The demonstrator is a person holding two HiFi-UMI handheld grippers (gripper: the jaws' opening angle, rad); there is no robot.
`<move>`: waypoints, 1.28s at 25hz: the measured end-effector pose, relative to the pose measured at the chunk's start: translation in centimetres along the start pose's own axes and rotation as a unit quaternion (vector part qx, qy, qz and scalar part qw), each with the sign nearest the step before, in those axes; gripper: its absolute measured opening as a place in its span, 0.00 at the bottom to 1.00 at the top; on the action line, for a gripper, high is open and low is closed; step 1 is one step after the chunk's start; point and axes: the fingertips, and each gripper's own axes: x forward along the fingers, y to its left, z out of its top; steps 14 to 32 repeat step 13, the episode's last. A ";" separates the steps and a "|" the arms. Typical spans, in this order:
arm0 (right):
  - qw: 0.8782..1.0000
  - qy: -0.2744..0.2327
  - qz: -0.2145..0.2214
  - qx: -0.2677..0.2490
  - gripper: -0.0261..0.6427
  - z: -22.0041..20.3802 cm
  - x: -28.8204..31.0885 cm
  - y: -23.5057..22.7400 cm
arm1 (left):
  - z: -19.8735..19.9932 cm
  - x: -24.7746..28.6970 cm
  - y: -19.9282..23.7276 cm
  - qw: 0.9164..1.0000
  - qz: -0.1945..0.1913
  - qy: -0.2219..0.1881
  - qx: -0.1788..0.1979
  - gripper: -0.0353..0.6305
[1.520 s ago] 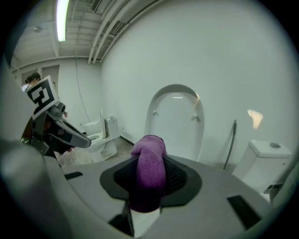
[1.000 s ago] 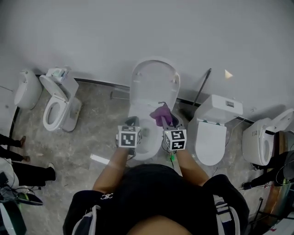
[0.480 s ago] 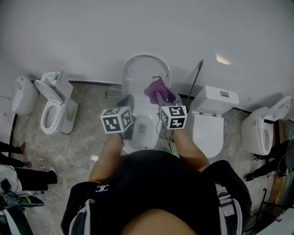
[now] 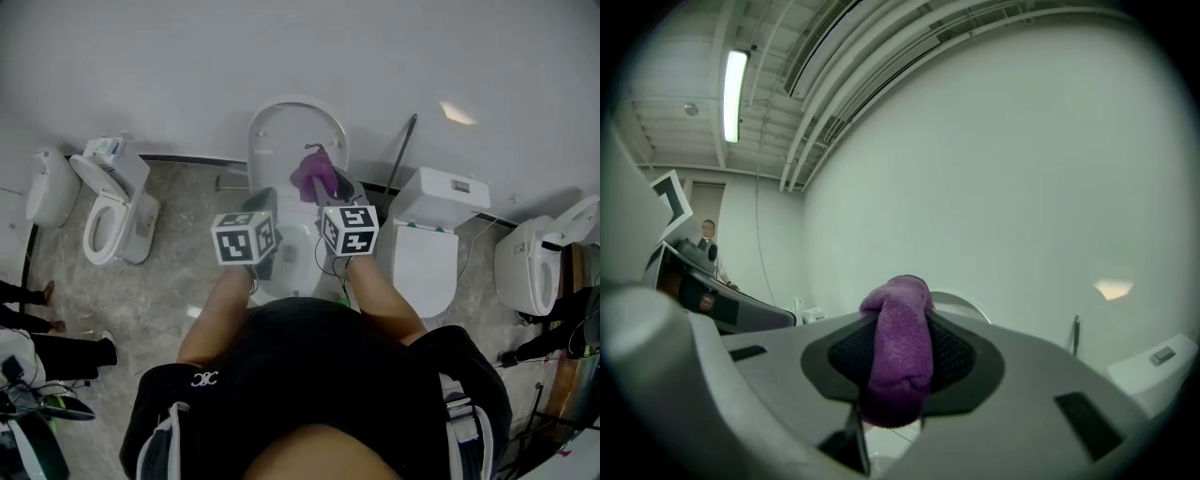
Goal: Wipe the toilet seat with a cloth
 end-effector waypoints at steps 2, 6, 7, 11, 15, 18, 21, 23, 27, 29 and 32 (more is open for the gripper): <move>1.000 0.001 0.003 0.001 0.22 -0.1 0.0 0.1 | -0.1 -0.1 0.0 1.000 0.001 0.001 -0.004 0.07; 1.000 0.001 0.003 0.006 0.22 -0.5 -0.4 0.0 | -0.6 -0.2 -0.1 1.000 0.004 0.006 -0.003 0.07; 1.000 -0.001 0.001 0.006 0.22 -0.5 -0.5 0.0 | -0.8 -0.3 0.0 1.000 0.005 0.007 -0.003 0.07; 1.000 -0.009 -0.005 0.005 0.22 -0.8 -1.0 0.1 | -1.6 -0.5 0.3 1.000 0.008 0.011 -0.005 0.07; 1.000 -0.008 -0.007 0.003 0.22 -0.9 -1.2 0.0 | -1.7 -0.4 0.4 1.000 0.010 0.011 -0.004 0.07; 1.000 -0.008 -0.007 0.003 0.22 -0.9 -1.2 0.0 | -1.7 -0.4 0.4 1.000 0.010 0.011 -0.004 0.07; 1.000 -0.008 -0.007 0.003 0.22 -0.9 -1.2 0.0 | -1.7 -0.4 0.4 1.000 0.010 0.011 -0.004 0.07; 1.000 -0.008 -0.007 0.003 0.22 -0.9 -1.2 0.0 | -1.7 -0.4 0.4 1.000 0.010 0.011 -0.004 0.07; 1.000 -0.008 -0.007 0.003 0.22 -0.9 -1.2 0.0 | -1.7 -0.4 0.4 1.000 0.010 0.011 -0.004 0.07; 1.000 -0.008 -0.007 0.003 0.22 -0.9 -1.2 0.0 | -1.7 -0.4 0.4 1.000 0.010 0.011 -0.004 0.07; 1.000 -0.008 -0.007 0.003 0.22 -0.9 -1.2 0.0 | -1.7 -0.4 0.4 1.000 0.010 0.011 -0.004 0.07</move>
